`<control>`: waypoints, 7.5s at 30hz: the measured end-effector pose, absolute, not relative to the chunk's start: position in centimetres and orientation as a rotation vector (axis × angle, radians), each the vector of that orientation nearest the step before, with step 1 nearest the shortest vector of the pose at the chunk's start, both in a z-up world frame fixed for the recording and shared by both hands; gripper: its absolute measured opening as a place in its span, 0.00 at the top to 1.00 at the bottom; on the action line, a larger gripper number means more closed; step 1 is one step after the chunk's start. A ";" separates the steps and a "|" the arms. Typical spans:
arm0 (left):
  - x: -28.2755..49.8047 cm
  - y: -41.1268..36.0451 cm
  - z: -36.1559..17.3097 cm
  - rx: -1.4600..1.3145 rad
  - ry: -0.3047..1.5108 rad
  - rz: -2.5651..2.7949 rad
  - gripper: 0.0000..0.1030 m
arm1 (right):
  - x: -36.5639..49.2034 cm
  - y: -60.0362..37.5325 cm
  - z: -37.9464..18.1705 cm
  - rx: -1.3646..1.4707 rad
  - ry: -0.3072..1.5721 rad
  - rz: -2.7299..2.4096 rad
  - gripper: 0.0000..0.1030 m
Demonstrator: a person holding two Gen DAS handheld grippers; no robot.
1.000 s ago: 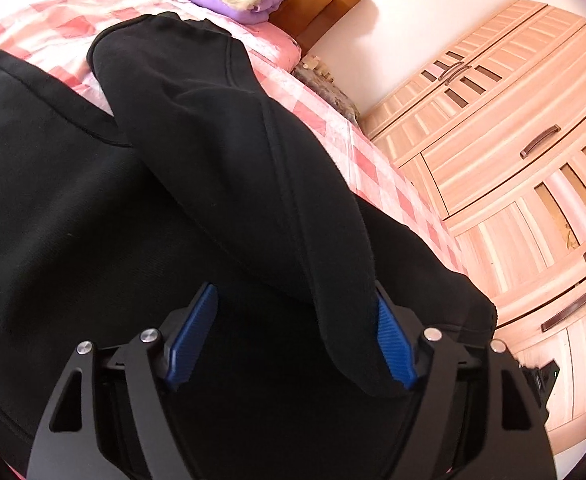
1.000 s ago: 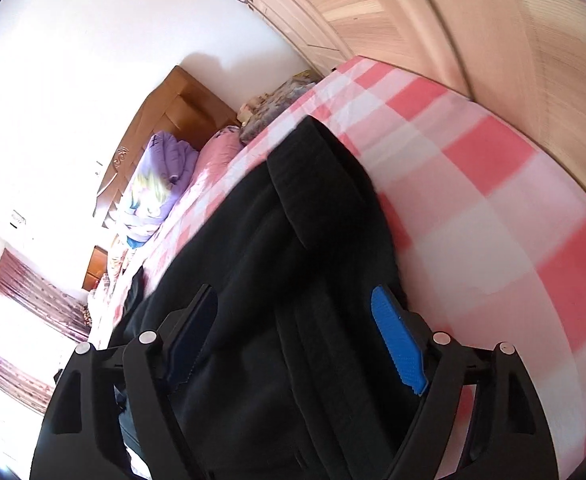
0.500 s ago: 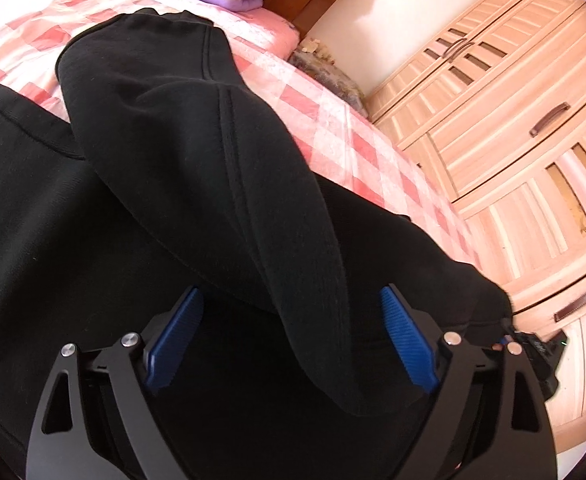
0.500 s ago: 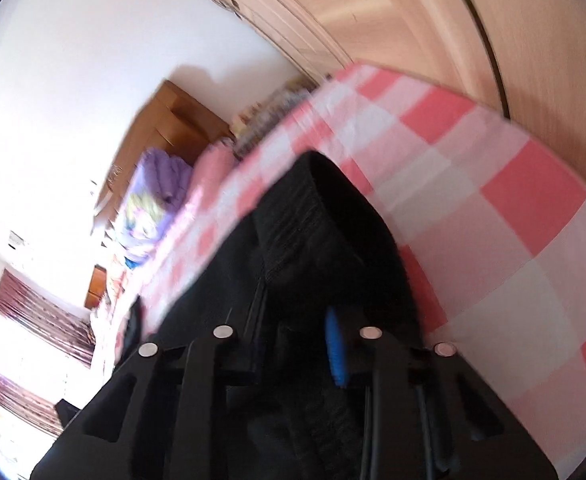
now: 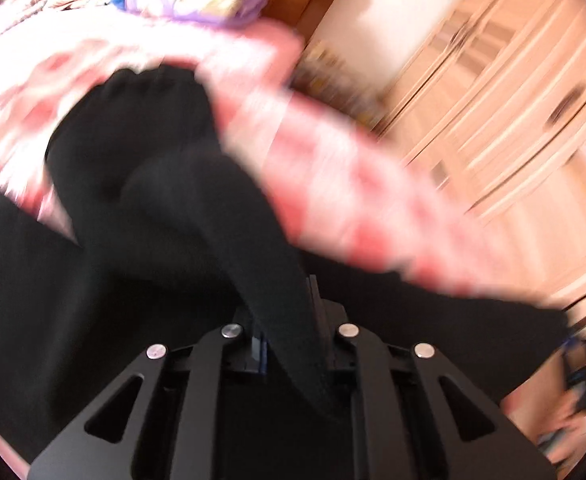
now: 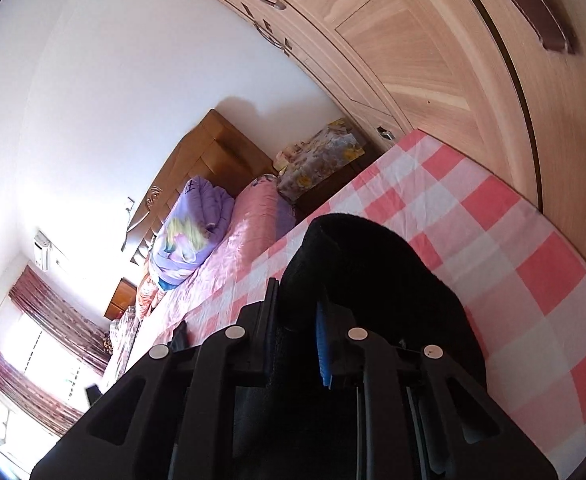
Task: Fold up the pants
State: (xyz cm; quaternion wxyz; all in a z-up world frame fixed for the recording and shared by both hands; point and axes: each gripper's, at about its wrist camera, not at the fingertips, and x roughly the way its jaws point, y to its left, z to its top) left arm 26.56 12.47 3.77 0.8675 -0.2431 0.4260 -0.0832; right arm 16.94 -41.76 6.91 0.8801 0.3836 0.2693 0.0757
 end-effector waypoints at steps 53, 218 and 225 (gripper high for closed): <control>8.5 16.7 -3.9 -0.514 0.906 -0.295 0.86 | 0.1 -42.9 -4.9 0.901 0.729 0.160 0.85; 8.0 45.5 -1.0 -0.645 0.613 0.336 0.33 | 25.8 6.9 1.5 -0.400 0.721 0.904 0.81; 4.5 49.1 -1.0 -0.893 0.523 0.330 0.37 | 19.8 8.0 4.6 -0.368 0.624 1.007 0.21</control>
